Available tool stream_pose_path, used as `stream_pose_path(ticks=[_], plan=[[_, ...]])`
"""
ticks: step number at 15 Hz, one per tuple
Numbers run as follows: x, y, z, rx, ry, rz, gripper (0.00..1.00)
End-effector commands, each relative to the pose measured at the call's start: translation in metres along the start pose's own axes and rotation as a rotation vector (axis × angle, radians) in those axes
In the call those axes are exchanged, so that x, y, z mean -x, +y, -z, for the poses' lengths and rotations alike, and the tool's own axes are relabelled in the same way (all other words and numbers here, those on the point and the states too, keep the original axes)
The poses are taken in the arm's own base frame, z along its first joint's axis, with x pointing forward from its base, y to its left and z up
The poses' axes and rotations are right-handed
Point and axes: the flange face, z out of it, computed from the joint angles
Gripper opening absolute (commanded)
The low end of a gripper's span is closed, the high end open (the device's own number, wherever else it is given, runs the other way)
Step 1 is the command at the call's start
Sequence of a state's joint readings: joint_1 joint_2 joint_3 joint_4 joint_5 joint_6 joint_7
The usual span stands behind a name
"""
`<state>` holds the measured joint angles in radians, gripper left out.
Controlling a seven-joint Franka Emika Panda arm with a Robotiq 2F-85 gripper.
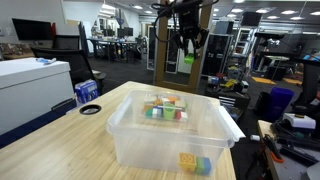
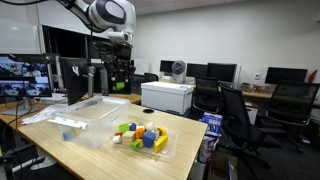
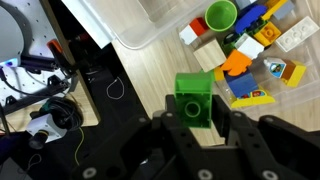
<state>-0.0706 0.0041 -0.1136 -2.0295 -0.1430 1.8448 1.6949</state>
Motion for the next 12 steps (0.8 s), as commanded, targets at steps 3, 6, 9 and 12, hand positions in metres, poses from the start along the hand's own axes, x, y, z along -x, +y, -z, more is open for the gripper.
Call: stream_pose_path(ticks=[3,6,9,12], plan=[[-0.030,-0.047,-0.032,0.012,0.009,-0.071,0.13],[-0.027,-0.072,-0.065,0.055,0.015,-0.075,0.13],[-0.016,-0.097,-0.101,0.114,0.025,-0.062,0.13],[-0.003,-0.117,-0.127,0.157,0.025,-0.046,0.13]])
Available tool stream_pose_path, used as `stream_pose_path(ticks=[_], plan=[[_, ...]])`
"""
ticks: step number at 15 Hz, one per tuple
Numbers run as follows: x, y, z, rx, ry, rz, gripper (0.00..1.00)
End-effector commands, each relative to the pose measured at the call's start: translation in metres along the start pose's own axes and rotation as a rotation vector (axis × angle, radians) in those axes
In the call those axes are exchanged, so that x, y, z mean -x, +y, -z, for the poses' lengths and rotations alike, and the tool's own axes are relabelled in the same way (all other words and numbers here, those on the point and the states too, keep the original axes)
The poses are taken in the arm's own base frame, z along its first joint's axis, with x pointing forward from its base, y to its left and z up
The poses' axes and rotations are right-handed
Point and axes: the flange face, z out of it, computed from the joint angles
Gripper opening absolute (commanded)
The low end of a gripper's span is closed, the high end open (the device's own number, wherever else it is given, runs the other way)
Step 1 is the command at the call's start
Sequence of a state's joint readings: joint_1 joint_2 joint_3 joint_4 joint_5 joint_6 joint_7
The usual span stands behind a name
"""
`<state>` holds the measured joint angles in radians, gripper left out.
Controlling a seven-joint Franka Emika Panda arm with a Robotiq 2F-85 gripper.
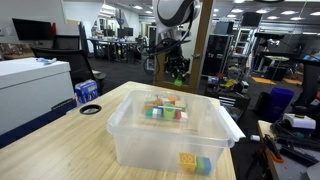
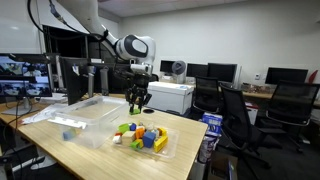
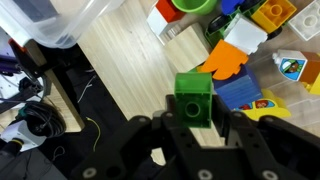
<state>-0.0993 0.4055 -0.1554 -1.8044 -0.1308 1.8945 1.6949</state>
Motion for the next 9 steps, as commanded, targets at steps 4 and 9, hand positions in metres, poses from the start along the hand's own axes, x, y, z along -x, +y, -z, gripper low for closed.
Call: stream_pose_path(ticks=[4,9], plan=[[0.026,-0.038,-0.024,0.055,-0.017,0.024,0.13],[0.038,-0.053,-0.034,0.079,-0.022,0.033,0.13]])
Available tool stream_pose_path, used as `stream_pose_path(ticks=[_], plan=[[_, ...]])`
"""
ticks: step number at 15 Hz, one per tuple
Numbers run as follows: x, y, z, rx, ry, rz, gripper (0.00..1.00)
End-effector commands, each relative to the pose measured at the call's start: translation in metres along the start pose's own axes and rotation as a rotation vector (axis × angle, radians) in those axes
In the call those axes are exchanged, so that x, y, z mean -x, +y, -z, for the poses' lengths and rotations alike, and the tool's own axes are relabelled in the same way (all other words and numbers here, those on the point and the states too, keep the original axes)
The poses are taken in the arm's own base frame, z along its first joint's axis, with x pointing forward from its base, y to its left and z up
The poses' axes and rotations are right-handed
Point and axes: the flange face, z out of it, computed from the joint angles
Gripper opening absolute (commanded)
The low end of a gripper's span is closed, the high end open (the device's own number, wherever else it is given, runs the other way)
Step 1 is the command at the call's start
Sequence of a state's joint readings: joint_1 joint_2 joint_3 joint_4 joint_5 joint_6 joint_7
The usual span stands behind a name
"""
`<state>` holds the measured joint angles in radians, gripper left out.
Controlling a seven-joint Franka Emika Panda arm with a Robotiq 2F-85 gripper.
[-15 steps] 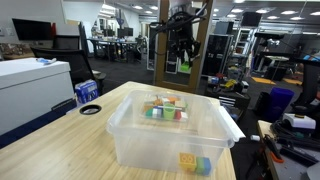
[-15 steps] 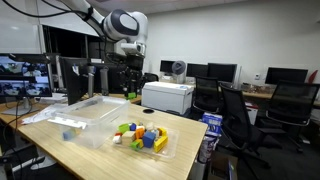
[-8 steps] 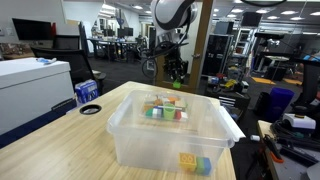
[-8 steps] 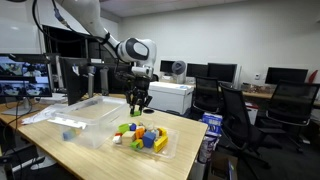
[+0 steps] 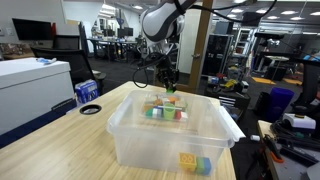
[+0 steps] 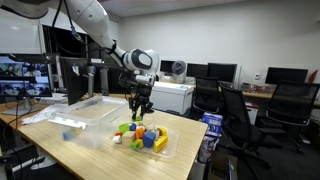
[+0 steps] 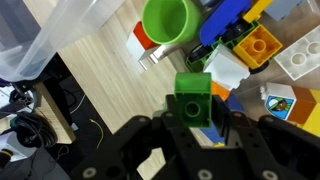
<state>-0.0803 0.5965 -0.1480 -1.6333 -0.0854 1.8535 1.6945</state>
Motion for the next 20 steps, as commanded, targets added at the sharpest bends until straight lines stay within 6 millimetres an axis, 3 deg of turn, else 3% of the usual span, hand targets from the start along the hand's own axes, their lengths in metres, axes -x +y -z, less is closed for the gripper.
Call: stream_pose_path(ticks=[1,9,11,13,16,18,20], plan=[[0.005,-0.010,-0.001,0.028,-0.019,0.018,0.13],[0.015,-0.022,-0.019,0.067,-0.032,0.030,0.13],[0.019,-0.019,-0.017,0.086,-0.058,0.044,0.65],[0.026,0.010,0.032,0.064,0.000,0.025,0.68],[0.044,0.040,0.086,-0.004,0.084,0.049,0.86],[0.068,0.071,0.128,-0.052,0.144,0.092,0.99],[0.111,0.110,0.159,-0.091,0.133,0.250,1.00]])
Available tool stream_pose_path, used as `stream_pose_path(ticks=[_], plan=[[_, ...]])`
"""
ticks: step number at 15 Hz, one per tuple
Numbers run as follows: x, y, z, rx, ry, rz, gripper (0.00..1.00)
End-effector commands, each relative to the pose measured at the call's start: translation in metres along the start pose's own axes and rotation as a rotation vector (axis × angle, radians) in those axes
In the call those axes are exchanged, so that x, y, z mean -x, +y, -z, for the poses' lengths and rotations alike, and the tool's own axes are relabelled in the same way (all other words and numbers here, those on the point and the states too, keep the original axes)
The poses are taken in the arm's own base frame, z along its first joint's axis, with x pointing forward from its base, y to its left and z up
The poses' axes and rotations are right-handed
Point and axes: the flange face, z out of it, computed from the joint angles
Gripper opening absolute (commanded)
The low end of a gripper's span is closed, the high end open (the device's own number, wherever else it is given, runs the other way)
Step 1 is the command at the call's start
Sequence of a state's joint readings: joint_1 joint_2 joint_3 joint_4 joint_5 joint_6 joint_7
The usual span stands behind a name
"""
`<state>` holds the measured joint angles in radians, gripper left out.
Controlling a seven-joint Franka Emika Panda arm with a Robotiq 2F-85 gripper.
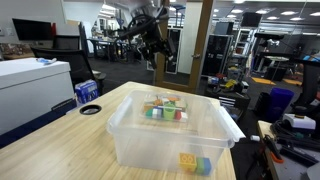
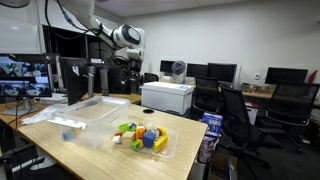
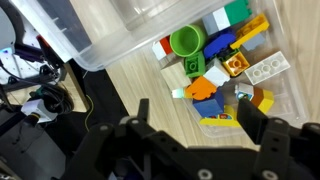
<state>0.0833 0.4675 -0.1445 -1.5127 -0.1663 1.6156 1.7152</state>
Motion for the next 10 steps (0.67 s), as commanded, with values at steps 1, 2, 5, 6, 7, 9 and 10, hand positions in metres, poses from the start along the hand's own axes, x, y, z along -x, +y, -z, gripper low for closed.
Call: stream_pose_path(ticks=[1,2,5,6,7,9,10], plan=[[0.066,0.059,0.043,-0.070,-0.019,0.180,1.00],[0.092,0.073,0.046,-0.098,-0.032,0.230,1.00],[0.152,0.091,0.006,-0.166,-0.049,0.382,1.00],[0.167,0.095,-0.015,-0.192,-0.052,0.436,1.00],[0.174,0.099,-0.034,-0.214,-0.057,0.487,1.00],[0.185,0.107,-0.081,-0.247,-0.065,0.587,1.00],[0.187,0.112,-0.105,-0.259,-0.075,0.635,1.00]])
